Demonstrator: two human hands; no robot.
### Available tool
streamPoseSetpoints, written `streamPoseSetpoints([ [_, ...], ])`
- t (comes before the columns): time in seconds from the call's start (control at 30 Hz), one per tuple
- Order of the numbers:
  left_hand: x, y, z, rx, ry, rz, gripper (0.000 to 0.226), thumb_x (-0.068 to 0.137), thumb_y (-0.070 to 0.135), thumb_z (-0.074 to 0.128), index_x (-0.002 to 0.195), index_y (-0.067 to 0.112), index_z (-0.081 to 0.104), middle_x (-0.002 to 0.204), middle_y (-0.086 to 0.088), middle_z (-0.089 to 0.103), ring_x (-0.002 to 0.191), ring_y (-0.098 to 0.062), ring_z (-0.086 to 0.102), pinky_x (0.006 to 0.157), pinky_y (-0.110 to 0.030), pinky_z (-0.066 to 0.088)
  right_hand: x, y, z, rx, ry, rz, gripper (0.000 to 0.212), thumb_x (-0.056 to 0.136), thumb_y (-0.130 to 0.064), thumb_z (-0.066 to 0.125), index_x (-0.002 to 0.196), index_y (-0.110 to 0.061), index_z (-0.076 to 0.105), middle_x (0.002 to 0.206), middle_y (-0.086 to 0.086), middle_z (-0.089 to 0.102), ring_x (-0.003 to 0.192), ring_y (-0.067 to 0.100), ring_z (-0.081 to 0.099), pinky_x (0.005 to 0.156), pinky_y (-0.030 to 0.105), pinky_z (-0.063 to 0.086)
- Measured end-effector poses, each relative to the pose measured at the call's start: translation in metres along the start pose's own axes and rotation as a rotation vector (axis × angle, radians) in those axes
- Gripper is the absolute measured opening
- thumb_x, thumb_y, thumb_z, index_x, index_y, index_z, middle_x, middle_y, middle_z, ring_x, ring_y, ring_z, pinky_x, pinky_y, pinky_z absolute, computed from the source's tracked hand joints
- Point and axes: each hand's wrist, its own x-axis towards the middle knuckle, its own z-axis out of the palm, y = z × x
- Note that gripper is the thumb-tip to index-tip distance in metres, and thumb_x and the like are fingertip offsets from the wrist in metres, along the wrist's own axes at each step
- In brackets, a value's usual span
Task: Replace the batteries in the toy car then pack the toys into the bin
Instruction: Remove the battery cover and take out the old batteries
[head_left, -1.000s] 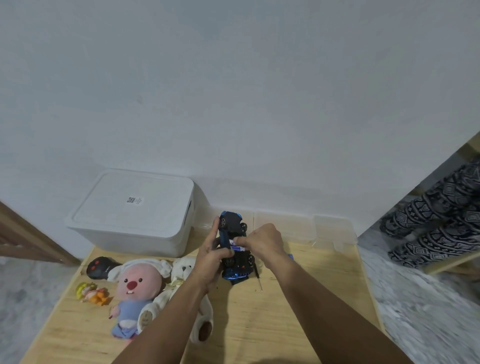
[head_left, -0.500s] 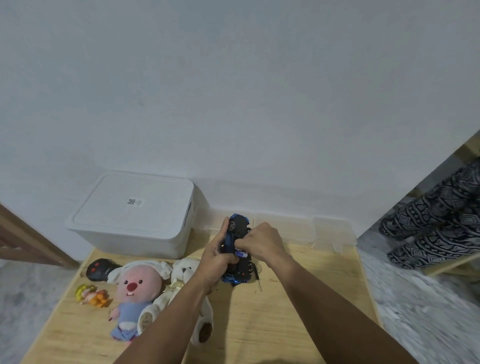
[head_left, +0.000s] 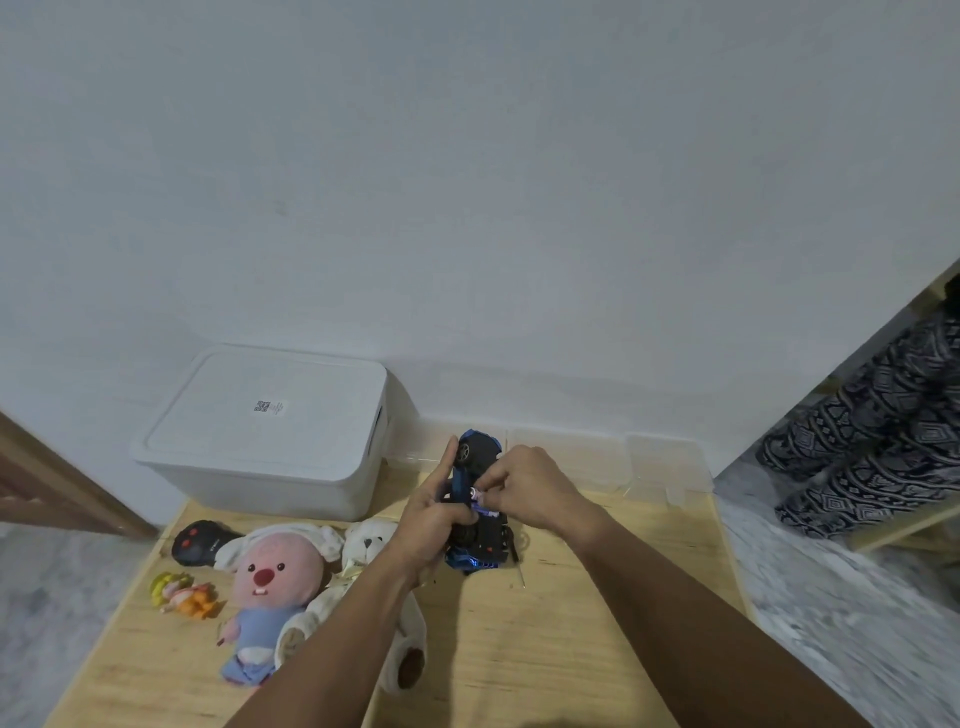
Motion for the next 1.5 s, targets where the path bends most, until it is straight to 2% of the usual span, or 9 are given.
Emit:
streamPoseSetpoints([
  [0.23, 0.000, 0.001, 0.001, -0.096, -0.019, -0.025, 0.093, 0.078, -0.026, 0.038, 0.146, 0.038, 0.038, 0.121, -0.009, 0.066, 0.096, -0.028, 0.058, 0.084, -0.042, 0.050, -0.006, 0.007, 0.004, -0.012, 0.050, -0.124, 0.006, 0.086, -0.022, 0.069, 0.092, -0.023, 0.068, 0.092, -0.008, 0.062, 0.087, 0.012, 0.059, 0.079, 0.029, 0.050],
  [0.37, -0.001, 0.003, -0.002, -0.146, -0.010, -0.031, 0.092, 0.079, -0.024, 0.038, 0.145, 0.039, 0.037, 0.126, -0.017, 0.063, 0.097, -0.031, 0.062, 0.074, -0.039, 0.055, -0.009, 0.009, 0.008, 0.363, 0.144, -0.044, 0.009, 0.092, -0.027, 0.061, 0.092, -0.018, 0.062, 0.090, -0.006, 0.067, 0.085, 0.010, 0.062, 0.076, 0.026, 0.048],
  [0.5, -0.002, 0.006, -0.003, -0.158, 0.044, -0.033, 0.085, 0.083, -0.019, 0.039, 0.144, 0.040, 0.039, 0.116, -0.016, 0.066, 0.093, -0.030, 0.065, 0.067, -0.037, 0.056, -0.008, 0.008, -0.002, 0.897, 0.134, 0.210, 0.019, 0.094, -0.010, 0.048, 0.107, -0.012, 0.062, 0.082, 0.004, 0.069, 0.055, 0.010, 0.047, 0.047, 0.022, 0.032],
  [0.6, -0.001, 0.008, 0.000, -0.207, 0.077, -0.022, 0.069, 0.092, -0.008, 0.041, 0.144, 0.039, 0.041, 0.123, -0.012, 0.066, 0.092, -0.027, 0.069, 0.066, -0.038, 0.057, -0.008, 0.016, -0.004, 1.080, 0.079, 0.267, 0.029, 0.093, -0.009, 0.042, 0.109, -0.013, 0.066, 0.071, 0.005, 0.060, 0.052, 0.011, 0.042, 0.044, 0.023, 0.026],
  [0.73, -0.001, 0.009, 0.003, -0.240, 0.122, 0.008, 0.054, 0.100, 0.006, 0.044, 0.142, 0.039, 0.043, 0.118, -0.011, 0.069, 0.090, -0.026, 0.073, 0.064, -0.038, 0.058, -0.011, 0.015, -0.003, 0.940, 0.009, 0.345, 0.016, 0.096, -0.019, 0.047, 0.100, -0.008, 0.058, 0.068, 0.002, 0.050, 0.050, 0.010, 0.041, 0.042, 0.024, 0.024],
  [0.93, 0.001, 0.009, 0.007, -0.220, 0.156, 0.084, 0.056, 0.099, 0.002, 0.045, 0.143, 0.037, 0.041, 0.126, -0.015, 0.064, 0.099, -0.030, 0.070, 0.069, -0.040, 0.059, -0.016, 0.011, -0.001, 0.664, -0.030, 0.401, 0.017, 0.085, 0.001, 0.056, 0.085, -0.006, 0.071, 0.079, 0.008, 0.063, 0.052, 0.012, 0.047, 0.038, 0.020, 0.029],
  [1.13, 0.003, 0.004, 0.013, -0.175, 0.204, 0.159, 0.058, 0.096, -0.002, 0.048, 0.141, 0.035, 0.045, 0.126, -0.017, 0.063, 0.110, -0.036, 0.064, 0.094, -0.056, 0.050, -0.012, 0.008, 0.003, 0.701, 0.014, 0.458, 0.017, 0.084, 0.000, 0.056, 0.090, 0.001, 0.071, 0.072, 0.007, 0.061, 0.049, 0.012, 0.045, 0.039, 0.020, 0.026],
  [1.33, 0.003, 0.008, 0.015, -0.194, 0.179, 0.173, 0.057, 0.097, -0.001, 0.047, 0.138, 0.038, 0.047, 0.123, -0.013, 0.065, 0.107, -0.035, 0.066, 0.091, -0.054, 0.053, -0.013, 0.013, 0.002, 0.866, 0.018, 0.523, 0.014, 0.089, -0.011, 0.057, 0.081, -0.004, 0.066, 0.067, 0.004, 0.053, 0.050, 0.010, 0.045, 0.043, 0.022, 0.027],
  [1.5, 0.003, 0.009, 0.017, -0.216, 0.191, 0.161, 0.055, 0.098, 0.001, 0.046, 0.135, 0.042, 0.047, 0.118, -0.006, 0.069, 0.104, -0.033, 0.068, 0.090, -0.052, 0.053, -0.014, 0.015, 0.001, 0.964, 0.084, 0.472, 0.018, 0.089, -0.013, 0.054, 0.092, -0.003, 0.069, 0.085, 0.008, 0.065, 0.054, 0.011, 0.046, 0.043, 0.023, 0.025],
])
